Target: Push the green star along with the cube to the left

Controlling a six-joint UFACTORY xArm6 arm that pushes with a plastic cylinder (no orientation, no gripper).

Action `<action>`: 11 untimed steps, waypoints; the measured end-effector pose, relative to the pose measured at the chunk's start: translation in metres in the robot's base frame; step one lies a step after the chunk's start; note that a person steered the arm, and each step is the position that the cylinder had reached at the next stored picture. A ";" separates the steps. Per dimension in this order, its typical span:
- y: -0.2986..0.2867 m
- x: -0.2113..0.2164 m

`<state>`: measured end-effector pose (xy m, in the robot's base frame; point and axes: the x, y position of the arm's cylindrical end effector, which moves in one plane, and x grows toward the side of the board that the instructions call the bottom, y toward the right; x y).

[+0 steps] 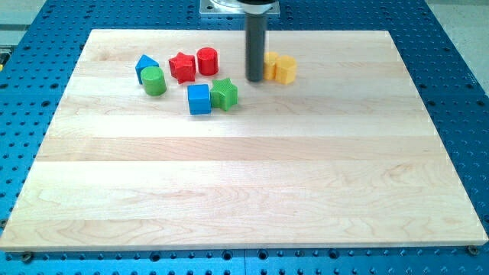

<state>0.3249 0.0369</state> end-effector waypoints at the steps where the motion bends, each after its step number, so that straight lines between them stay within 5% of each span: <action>1: 0.015 0.041; 3: 0.036 0.089; 4: -0.005 0.121; 7: 0.000 0.038; 9: -0.026 0.054; 11: -0.113 0.053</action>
